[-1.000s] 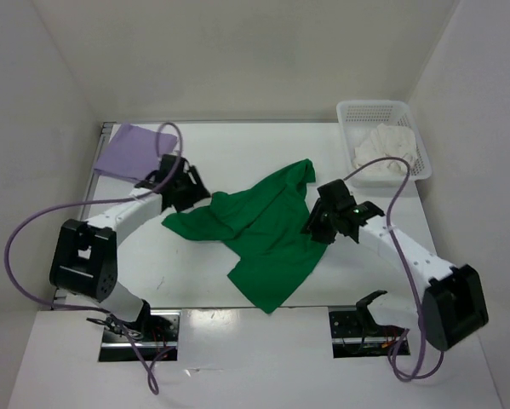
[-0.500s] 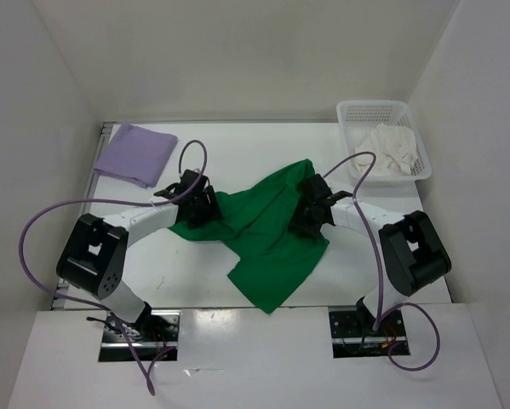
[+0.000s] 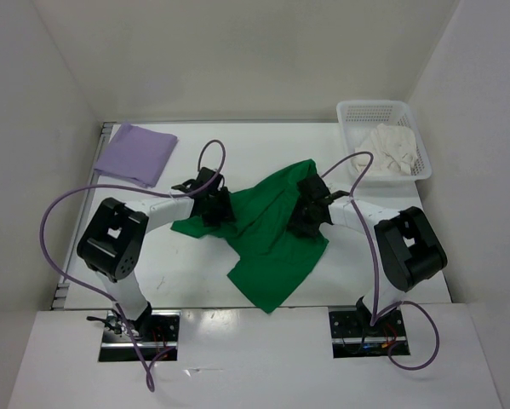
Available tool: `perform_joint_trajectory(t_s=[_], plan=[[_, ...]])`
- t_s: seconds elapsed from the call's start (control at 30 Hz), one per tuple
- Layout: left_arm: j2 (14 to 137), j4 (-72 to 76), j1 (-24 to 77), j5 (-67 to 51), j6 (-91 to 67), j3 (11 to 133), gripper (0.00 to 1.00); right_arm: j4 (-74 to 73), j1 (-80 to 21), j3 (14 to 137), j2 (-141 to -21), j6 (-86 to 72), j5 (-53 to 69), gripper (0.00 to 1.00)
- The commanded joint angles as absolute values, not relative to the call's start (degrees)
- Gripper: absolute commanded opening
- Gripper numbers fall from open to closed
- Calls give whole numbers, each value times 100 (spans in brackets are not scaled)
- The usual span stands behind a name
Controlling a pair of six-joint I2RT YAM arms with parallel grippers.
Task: Fold and stack the t-shirts
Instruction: Flatten out the tshirt
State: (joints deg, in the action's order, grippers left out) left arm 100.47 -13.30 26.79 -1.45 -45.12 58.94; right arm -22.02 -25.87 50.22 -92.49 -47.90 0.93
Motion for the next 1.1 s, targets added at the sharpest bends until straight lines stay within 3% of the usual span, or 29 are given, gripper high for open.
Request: perform_joint_trajectory(t_s=[0.0,0.2,0.3,0.53,0.77,0.83,1.07], plan=[[10169,-1300,2698,-492,-4465,6125,62,-1978,-2628,4983,-9114,-4720,70,52],[9344,-1845,2830,148,-4465,6004,80,-1978,-2628,4983,-9053,-4667,193,52],[9018,-1846,2830,396,-4526,5950,78,-1925,-2628,4983,-9053,-4667,246,52],[10001,-1696,2830,456,-4465,6556,66,-1925,-2628,4983,-9114,-4667,299,52],[10590,-1731,2830,817,-4245,6881,66,-1925,-2628,4983,-9009,-4667,299,52],[10652,-1731,2830,817,-4245,6882,62,-1925,-2628,4983,-9009,-4667,299,52],[10705,-1670,2830,967,-4245,7022,25,-1978,-2628,4983,-8956,-4667,247,52]])
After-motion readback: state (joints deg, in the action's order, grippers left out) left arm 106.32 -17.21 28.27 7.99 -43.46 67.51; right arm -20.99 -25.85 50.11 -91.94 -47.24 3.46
